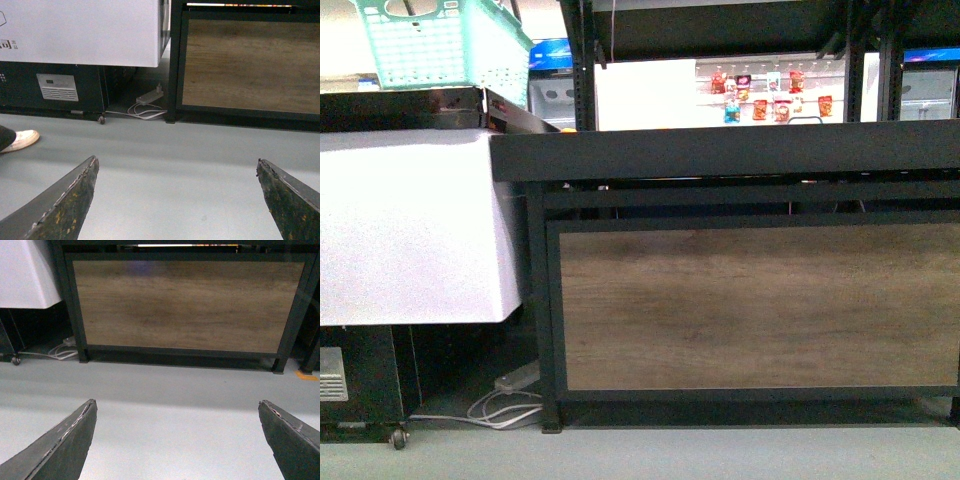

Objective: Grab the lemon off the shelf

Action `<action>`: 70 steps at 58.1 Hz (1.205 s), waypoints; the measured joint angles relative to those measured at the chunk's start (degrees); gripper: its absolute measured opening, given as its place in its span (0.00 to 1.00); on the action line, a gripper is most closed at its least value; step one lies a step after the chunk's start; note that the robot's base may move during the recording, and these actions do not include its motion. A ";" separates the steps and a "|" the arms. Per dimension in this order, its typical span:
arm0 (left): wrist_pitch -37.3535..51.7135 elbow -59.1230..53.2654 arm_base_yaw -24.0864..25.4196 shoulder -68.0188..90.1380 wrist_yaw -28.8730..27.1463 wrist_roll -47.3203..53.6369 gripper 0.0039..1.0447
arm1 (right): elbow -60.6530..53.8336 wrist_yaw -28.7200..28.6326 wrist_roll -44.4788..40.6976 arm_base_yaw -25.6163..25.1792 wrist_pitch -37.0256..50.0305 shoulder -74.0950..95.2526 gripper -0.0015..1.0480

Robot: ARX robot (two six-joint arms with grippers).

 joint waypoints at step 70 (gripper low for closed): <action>0.00 0.00 0.00 0.00 -0.02 0.00 0.93 | 0.00 0.02 0.00 0.00 0.00 0.00 0.93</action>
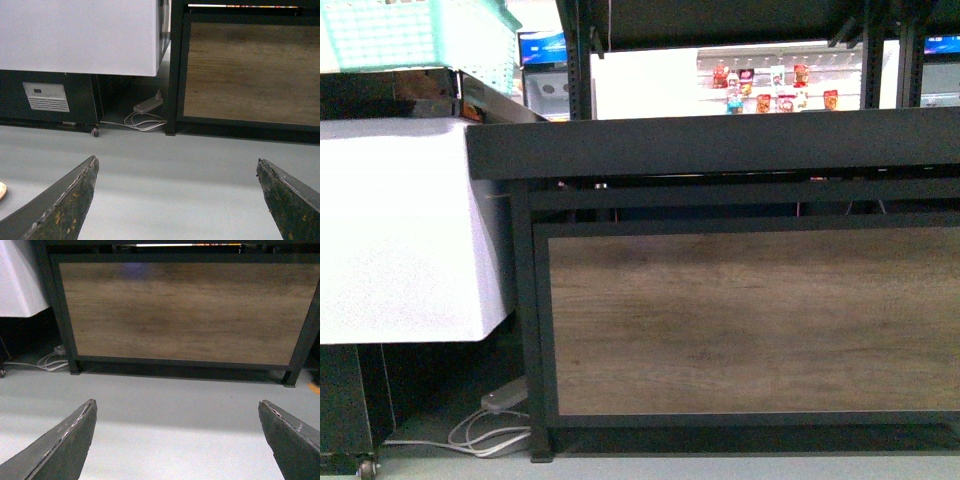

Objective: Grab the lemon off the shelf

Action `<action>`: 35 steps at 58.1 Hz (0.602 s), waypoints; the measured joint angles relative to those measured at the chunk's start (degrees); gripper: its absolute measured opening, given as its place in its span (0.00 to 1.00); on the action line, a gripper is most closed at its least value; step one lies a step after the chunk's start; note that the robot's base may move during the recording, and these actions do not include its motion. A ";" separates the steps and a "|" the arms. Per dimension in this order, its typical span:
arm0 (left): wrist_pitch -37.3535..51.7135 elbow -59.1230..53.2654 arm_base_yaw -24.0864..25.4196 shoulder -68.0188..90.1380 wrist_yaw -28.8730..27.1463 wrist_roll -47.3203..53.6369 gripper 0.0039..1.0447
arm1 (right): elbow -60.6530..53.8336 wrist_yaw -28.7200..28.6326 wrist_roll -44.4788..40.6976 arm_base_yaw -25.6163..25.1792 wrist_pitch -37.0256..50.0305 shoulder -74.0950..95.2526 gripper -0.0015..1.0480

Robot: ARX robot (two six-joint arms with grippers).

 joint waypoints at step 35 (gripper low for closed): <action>0.00 0.00 0.00 0.00 0.02 0.00 0.93 | 0.00 -0.02 0.00 0.00 0.00 0.00 0.93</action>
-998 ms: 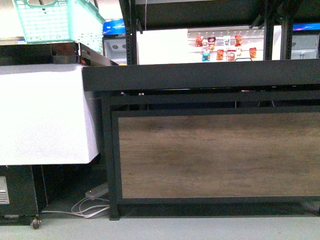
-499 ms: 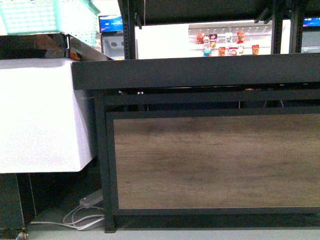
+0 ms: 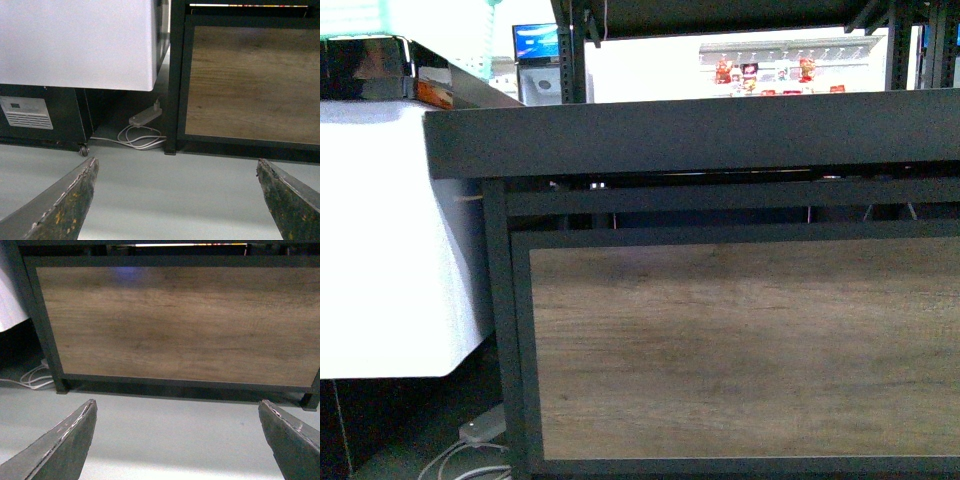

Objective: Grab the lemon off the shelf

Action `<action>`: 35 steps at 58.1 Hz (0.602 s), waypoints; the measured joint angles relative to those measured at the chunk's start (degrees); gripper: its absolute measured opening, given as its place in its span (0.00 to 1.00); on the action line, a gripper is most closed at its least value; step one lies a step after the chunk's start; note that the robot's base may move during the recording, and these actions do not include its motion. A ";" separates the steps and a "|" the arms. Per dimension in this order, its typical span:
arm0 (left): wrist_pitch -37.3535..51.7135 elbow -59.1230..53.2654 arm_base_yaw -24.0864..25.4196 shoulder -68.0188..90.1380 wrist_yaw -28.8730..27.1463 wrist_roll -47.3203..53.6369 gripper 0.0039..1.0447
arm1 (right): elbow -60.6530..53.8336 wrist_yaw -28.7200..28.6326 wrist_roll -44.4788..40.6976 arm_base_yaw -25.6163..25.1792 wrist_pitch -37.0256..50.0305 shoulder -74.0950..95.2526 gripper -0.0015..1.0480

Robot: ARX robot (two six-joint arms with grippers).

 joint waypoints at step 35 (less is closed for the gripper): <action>0.00 0.00 0.00 0.00 0.00 0.00 0.93 | 0.00 -0.02 0.00 0.00 0.00 -0.02 0.93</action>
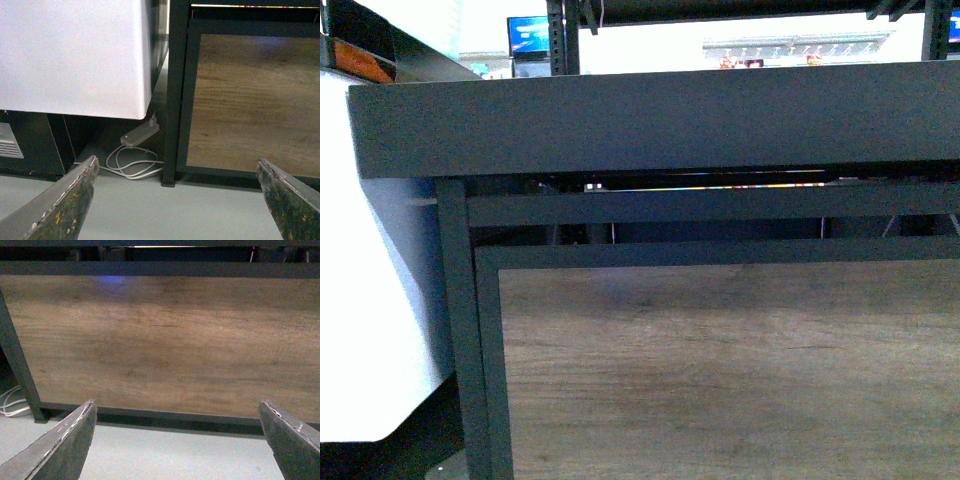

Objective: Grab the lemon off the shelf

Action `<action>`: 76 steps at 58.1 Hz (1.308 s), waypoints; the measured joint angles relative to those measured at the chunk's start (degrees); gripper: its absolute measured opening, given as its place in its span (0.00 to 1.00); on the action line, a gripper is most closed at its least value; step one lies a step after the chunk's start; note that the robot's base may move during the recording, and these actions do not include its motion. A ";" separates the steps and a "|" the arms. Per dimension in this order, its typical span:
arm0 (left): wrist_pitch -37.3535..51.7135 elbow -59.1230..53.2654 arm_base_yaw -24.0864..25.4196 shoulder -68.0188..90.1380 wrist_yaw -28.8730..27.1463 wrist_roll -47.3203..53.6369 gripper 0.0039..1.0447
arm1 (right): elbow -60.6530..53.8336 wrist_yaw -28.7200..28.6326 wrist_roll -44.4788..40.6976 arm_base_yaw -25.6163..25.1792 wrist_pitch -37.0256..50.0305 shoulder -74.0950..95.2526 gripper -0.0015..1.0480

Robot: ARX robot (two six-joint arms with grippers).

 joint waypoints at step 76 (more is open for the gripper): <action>0.00 0.00 0.00 -0.02 0.00 0.00 0.93 | 0.00 0.00 0.00 0.00 0.00 0.00 0.93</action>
